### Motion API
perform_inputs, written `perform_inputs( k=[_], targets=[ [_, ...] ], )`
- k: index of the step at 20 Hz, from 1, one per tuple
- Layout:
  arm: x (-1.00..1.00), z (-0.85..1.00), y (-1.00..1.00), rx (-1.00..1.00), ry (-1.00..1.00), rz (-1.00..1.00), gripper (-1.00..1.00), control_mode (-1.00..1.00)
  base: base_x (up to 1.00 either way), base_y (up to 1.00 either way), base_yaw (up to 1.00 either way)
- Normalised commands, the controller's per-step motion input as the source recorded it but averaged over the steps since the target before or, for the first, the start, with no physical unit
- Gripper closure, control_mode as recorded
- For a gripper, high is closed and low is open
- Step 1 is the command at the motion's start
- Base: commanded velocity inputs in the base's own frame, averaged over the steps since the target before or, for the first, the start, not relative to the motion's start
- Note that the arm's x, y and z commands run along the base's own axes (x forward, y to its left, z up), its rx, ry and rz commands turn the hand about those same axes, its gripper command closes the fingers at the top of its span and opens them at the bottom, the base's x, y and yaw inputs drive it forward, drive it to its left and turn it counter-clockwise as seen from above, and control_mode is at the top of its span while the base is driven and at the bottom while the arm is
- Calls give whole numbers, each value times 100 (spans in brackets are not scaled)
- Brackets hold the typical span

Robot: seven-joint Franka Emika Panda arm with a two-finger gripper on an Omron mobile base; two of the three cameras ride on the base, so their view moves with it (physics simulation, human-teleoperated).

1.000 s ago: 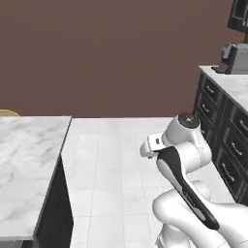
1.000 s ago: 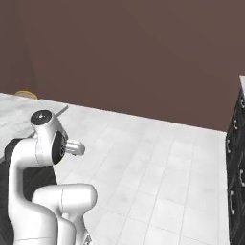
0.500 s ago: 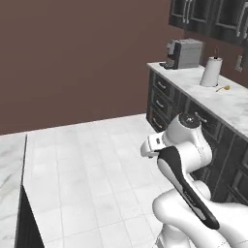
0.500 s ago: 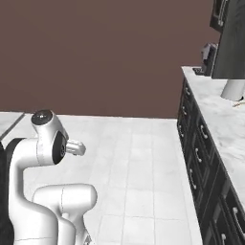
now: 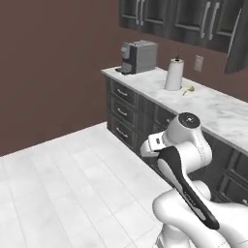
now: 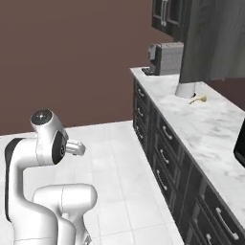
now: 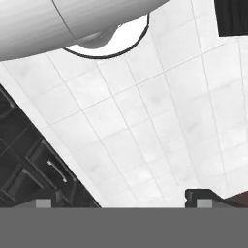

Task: Organize the utensils by type. Pick up the wooden spoons from the counter and place them in the open cabinet. Then pick up the metallic utensils from the counter and place them in the open drawer.

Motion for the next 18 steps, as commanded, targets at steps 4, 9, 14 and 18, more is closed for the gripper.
perform_inputs(
  k=[4, 9, 14, 18],
  targets=[
    [0, 0, 0, 0, 0, 0, -100, 100, 92, 31, -42],
    [0, 0, 0, 0, 0, 0, -100, 100, 89, 38, -37],
    [0, 0, 0, 0, 0, 0, -100, 100, 78, 21, -42],
    [0, 0, 0, 0, 0, 0, -100, 100, 66, 10, -47]
  ],
)
